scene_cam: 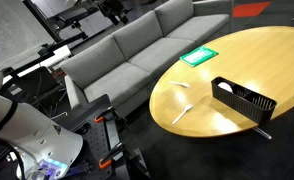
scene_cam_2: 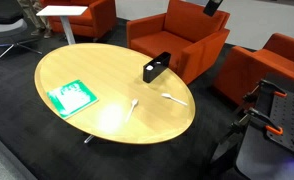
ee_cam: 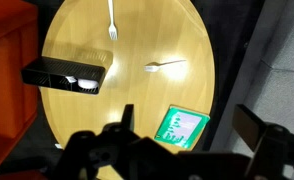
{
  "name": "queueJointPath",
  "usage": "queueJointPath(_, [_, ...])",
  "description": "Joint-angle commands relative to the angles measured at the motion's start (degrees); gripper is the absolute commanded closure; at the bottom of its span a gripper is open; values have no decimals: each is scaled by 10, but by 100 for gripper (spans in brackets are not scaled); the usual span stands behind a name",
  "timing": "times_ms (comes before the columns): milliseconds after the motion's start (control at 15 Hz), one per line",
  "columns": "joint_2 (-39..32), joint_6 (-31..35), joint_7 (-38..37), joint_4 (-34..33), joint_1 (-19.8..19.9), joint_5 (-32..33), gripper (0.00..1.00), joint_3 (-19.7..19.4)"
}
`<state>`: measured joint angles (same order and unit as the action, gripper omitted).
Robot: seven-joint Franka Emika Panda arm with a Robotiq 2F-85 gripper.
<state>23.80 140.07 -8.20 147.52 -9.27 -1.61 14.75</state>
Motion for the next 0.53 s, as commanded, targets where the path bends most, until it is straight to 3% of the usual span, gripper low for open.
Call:
queueJointPath(0, [0, -1, -3, -1, -6, 4, 0, -7])
queueJointPath(333, [0, -1, -3, -1, -6, 4, 0, -7])
queueJointPath(467, [-34, -9, -44, -25, 14, 22, 0, 5])
